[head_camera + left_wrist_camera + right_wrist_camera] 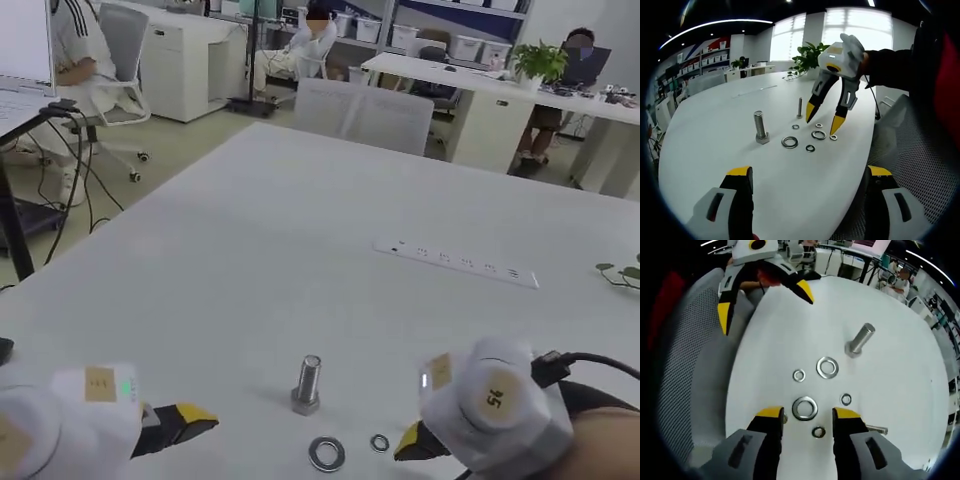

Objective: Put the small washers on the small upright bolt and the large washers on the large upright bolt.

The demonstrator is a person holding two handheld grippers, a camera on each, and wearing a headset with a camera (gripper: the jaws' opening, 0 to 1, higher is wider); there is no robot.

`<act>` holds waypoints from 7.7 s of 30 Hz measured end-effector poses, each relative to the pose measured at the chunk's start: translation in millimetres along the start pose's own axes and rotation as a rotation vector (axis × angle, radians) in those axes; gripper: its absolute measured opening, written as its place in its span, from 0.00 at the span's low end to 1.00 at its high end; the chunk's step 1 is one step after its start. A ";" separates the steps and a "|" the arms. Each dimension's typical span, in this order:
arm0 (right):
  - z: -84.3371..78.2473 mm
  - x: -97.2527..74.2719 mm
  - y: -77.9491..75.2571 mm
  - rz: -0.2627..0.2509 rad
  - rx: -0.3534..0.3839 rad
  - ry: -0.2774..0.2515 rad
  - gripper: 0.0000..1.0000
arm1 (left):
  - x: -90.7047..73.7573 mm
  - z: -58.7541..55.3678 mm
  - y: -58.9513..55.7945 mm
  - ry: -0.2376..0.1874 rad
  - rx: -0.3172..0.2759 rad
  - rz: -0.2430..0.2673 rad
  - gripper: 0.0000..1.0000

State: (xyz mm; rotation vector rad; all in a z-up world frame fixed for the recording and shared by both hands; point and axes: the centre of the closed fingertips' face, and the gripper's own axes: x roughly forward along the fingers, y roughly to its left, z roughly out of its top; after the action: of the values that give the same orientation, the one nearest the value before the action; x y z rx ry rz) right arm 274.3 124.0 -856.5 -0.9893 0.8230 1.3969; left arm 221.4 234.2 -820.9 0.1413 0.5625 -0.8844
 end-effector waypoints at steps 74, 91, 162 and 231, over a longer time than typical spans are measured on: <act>-4.8 16.6 3.6 0.055 -0.050 0.213 0.25 | -4.2 4.6 3.5 -0.044 -0.004 0.035 0.90; -3.3 18.7 6.3 0.068 -0.068 0.339 0.25 | -7.4 7.6 4.7 -0.054 0.000 0.044 0.89; 23.5 -28.4 -19.0 0.013 -0.076 0.254 0.24 | -10.7 16.8 17.0 -0.094 0.002 0.096 0.88; 109.2 -8.3 -83.4 0.043 -0.221 0.255 0.24 | -14.5 27.2 58.9 -0.195 0.075 0.216 0.83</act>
State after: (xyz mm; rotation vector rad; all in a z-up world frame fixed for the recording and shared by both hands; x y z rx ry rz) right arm 346.4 226.7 -800.0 -1.3474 0.8931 1.4381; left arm 270.2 272.3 -796.8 0.1786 0.3252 -0.6998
